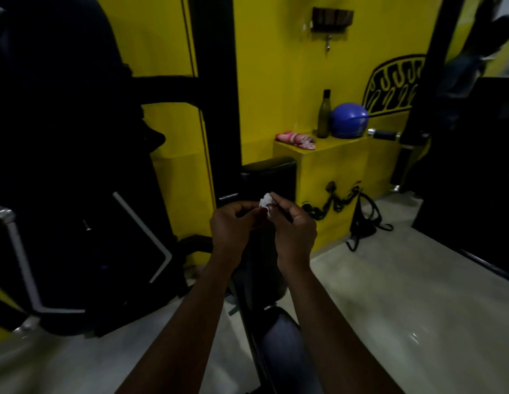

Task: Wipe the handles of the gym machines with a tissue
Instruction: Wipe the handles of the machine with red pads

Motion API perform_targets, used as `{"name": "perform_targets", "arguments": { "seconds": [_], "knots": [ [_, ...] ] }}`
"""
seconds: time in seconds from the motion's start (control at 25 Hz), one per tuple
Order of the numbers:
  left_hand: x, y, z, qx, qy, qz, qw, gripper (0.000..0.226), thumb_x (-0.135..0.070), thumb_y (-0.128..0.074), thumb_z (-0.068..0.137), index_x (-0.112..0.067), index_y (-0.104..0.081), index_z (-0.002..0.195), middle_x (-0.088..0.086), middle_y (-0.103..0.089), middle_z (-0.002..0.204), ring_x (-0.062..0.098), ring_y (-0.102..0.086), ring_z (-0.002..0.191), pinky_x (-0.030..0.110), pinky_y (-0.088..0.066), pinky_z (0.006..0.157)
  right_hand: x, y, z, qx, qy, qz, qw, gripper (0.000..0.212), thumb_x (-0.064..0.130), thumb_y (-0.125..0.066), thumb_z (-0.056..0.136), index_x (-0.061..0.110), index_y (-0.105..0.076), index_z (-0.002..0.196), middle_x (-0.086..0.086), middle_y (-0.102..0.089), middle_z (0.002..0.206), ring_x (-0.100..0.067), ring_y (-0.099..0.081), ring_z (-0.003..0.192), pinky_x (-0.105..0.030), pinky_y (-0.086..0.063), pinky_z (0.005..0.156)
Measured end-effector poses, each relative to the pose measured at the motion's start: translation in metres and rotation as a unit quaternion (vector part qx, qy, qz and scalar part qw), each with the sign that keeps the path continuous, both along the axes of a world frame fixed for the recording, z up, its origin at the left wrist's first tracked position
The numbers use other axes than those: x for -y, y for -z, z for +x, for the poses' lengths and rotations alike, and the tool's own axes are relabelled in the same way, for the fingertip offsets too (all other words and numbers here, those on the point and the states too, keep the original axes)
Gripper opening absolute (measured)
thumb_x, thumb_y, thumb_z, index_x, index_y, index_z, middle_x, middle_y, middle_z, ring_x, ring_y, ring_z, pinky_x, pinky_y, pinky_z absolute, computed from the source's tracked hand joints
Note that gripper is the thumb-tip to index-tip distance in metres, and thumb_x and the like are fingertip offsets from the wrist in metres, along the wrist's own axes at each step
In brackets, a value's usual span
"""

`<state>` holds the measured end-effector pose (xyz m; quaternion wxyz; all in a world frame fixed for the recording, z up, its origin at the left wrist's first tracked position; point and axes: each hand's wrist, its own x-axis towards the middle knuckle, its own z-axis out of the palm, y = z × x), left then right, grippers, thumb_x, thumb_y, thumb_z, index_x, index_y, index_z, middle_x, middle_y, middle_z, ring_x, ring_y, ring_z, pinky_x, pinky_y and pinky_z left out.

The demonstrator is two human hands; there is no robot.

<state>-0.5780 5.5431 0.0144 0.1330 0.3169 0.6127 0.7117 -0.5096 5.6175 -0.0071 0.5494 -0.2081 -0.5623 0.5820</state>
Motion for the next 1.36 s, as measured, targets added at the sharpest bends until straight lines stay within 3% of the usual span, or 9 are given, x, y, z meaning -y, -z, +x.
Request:
{"name": "perform_targets", "arguments": {
  "seconds": [0.2,0.44,0.64,0.92,1.04,1.24,1.36],
  "knots": [
    [-0.079,0.007,0.077,0.023,0.038,0.013,0.999,0.012,-0.012,-0.075,0.081,-0.005,-0.076,0.091,0.013,-0.075,0.083,0.024,-0.072,0.08,0.034,-0.058,0.077,-0.072,0.002,0.086,0.026,0.035,0.011,0.999,0.027,0.015,-0.07,0.086,0.04,-0.072,0.096,0.006,-0.074,0.103,-0.011,-0.069,0.098,-0.04,-0.056,0.086],
    [-0.171,0.003,0.167,0.023,0.06,0.015,0.998,0.01,-0.009,-0.075,0.081,-0.006,-0.075,0.091,0.011,-0.075,0.08,0.02,-0.072,0.075,0.025,-0.058,0.068,-0.151,-0.007,0.183,-0.001,0.049,-0.009,0.999,0.025,0.004,-0.067,0.087,0.024,-0.073,0.101,-0.002,-0.074,0.1,-0.012,-0.069,0.096,-0.03,-0.057,0.081],
    [-0.24,0.006,0.211,0.017,0.062,-0.012,0.998,0.01,-0.013,-0.077,0.081,-0.008,-0.075,0.09,0.009,-0.075,0.08,0.022,-0.073,0.076,0.029,-0.059,0.07,-0.215,-0.007,0.23,0.003,0.064,-0.021,0.998,0.023,0.004,-0.066,0.088,0.02,-0.074,0.102,0.003,-0.074,0.098,-0.007,-0.069,0.094,-0.023,-0.056,0.078],
    [-0.339,0.011,0.207,0.012,0.084,-0.034,0.996,0.004,-0.011,-0.076,0.081,-0.014,-0.074,0.082,0.009,-0.075,0.079,0.024,-0.073,0.077,0.032,-0.06,0.072,-0.309,0.003,0.231,0.001,0.086,-0.049,0.995,0.022,0.005,-0.067,0.087,0.017,-0.073,0.104,0.005,-0.074,0.094,-0.008,-0.07,0.092,-0.026,-0.056,0.079],
    [-0.393,0.019,0.19,0.003,0.102,-0.039,0.994,0.007,-0.013,-0.075,0.083,-0.008,-0.075,0.088,0.01,-0.075,0.081,0.024,-0.073,0.079,0.034,-0.06,0.073,-0.363,0.009,0.219,0.012,0.088,-0.036,0.995,0.02,0.009,-0.069,0.087,0.023,-0.074,0.1,0.003,-0.075,0.094,-0.01,-0.07,0.093,-0.031,-0.057,0.081],
    [-0.49,0.017,0.143,-0.009,0.123,-0.08,0.989,0.016,-0.019,-0.072,0.086,-0.006,-0.075,0.094,0.009,-0.075,0.082,0.01,-0.068,0.064,0.013,-0.045,0.05,-0.471,0.017,0.169,0.061,0.119,-0.027,0.991,0.017,0.017,-0.071,0.086,0.03,-0.074,0.097,0.006,-0.074,0.096,-0.011,-0.069,0.095,-0.038,-0.057,0.085],
    [-0.544,0.014,0.105,-0.022,0.13,-0.108,0.985,0.015,-0.021,-0.071,0.088,-0.008,-0.074,0.095,0.009,-0.074,0.083,0.014,-0.069,0.068,0.02,-0.05,0.055,-0.53,0.02,0.133,0.085,0.12,-0.028,0.989,0.016,0.019,-0.071,0.086,0.023,-0.075,0.101,0.006,-0.074,0.096,-0.009,-0.069,0.094,-0.036,-0.058,0.084]
  ]
}}
